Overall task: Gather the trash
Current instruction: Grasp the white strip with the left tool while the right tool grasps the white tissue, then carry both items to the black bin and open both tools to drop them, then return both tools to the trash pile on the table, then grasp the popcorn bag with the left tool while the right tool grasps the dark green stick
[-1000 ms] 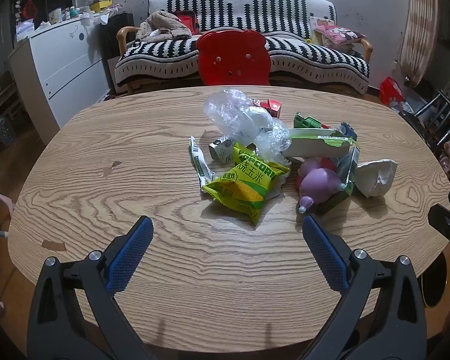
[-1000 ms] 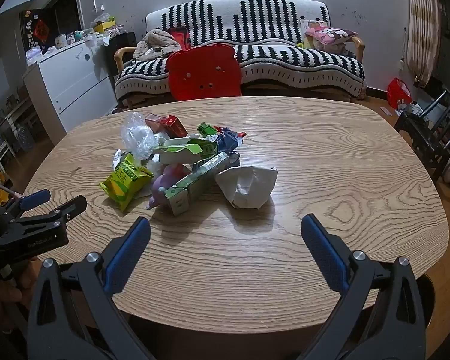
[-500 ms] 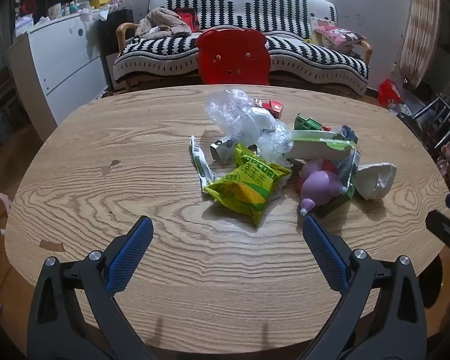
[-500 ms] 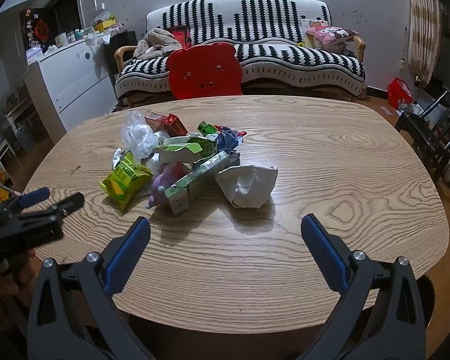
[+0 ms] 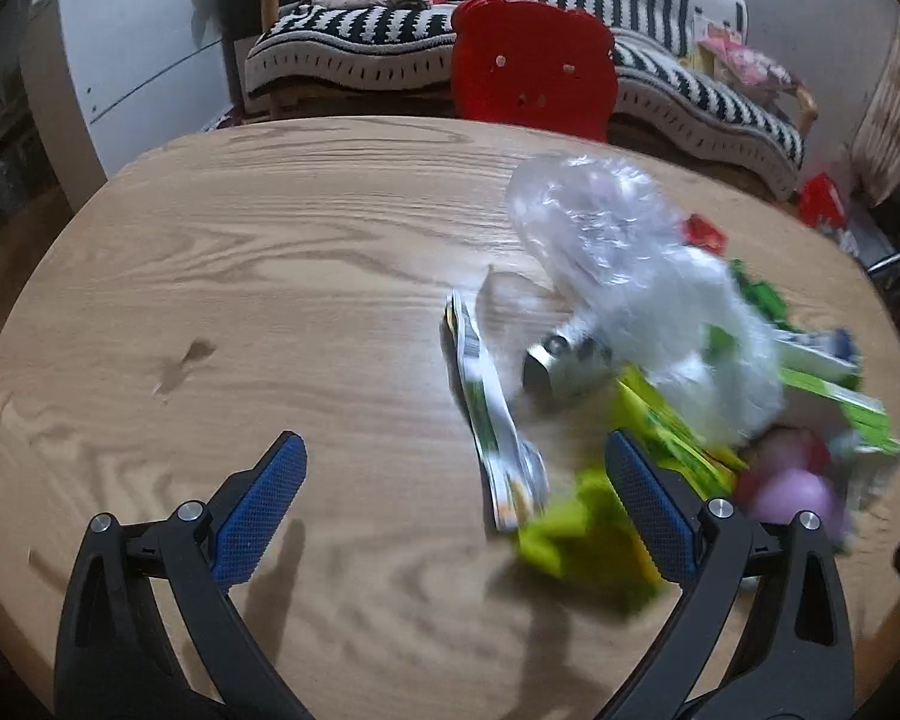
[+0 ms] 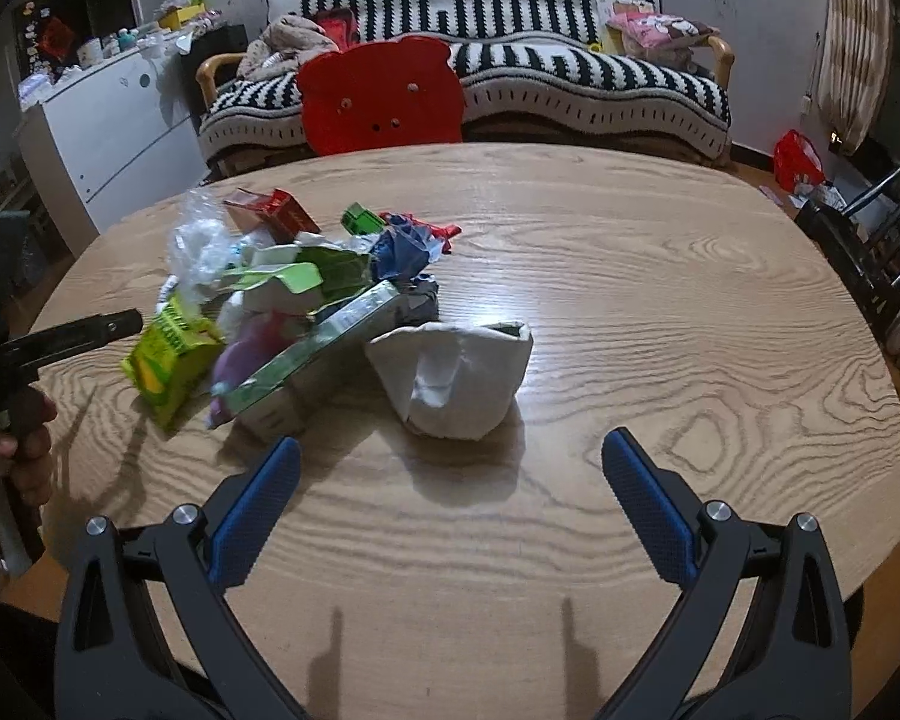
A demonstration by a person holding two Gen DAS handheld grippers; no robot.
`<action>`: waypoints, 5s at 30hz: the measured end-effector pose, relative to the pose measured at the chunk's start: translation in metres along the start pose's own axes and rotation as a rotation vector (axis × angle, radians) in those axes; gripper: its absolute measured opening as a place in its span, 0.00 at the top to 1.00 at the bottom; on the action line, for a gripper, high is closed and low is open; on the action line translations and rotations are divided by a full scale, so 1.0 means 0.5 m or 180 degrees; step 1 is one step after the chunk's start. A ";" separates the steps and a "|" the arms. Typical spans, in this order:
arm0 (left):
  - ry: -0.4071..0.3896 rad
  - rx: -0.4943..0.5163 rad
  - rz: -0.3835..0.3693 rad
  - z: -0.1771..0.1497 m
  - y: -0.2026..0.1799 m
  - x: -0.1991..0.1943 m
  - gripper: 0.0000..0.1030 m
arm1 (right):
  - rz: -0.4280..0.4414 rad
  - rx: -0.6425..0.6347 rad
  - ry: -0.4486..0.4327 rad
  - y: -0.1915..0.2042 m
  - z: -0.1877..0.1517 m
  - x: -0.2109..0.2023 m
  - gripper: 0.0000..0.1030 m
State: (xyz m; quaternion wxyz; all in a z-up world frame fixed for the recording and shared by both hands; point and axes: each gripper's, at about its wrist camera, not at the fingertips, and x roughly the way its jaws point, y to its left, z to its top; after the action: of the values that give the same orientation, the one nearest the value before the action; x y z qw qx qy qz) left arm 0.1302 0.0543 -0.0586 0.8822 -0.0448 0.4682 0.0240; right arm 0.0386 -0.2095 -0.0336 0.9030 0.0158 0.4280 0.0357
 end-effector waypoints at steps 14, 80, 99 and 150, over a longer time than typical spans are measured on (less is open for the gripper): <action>-0.0102 0.0125 -0.0078 0.015 0.001 0.055 0.65 | 0.0019 0.0104 0.0327 0.000 0.028 0.133 0.44; 0.0619 0.2677 -0.2729 -0.645 -1.196 -0.125 0.23 | -0.1138 0.3035 0.0024 -0.942 -0.561 -0.336 0.26; -0.0648 0.2114 -0.1887 -0.294 -0.653 -0.298 0.09 | -0.0192 0.1717 -0.0498 -0.543 -0.192 -0.304 0.18; -0.0376 0.1406 -0.0546 -0.101 -0.117 -0.106 0.55 | 0.0853 0.0929 0.0371 -0.024 0.036 0.021 0.88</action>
State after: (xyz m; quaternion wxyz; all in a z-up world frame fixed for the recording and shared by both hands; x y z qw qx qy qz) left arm 0.0640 -0.0091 -0.0396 0.8952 0.1110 0.4042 -0.1514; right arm 0.0600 -0.2207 -0.0310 0.8520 0.2012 0.4741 0.0939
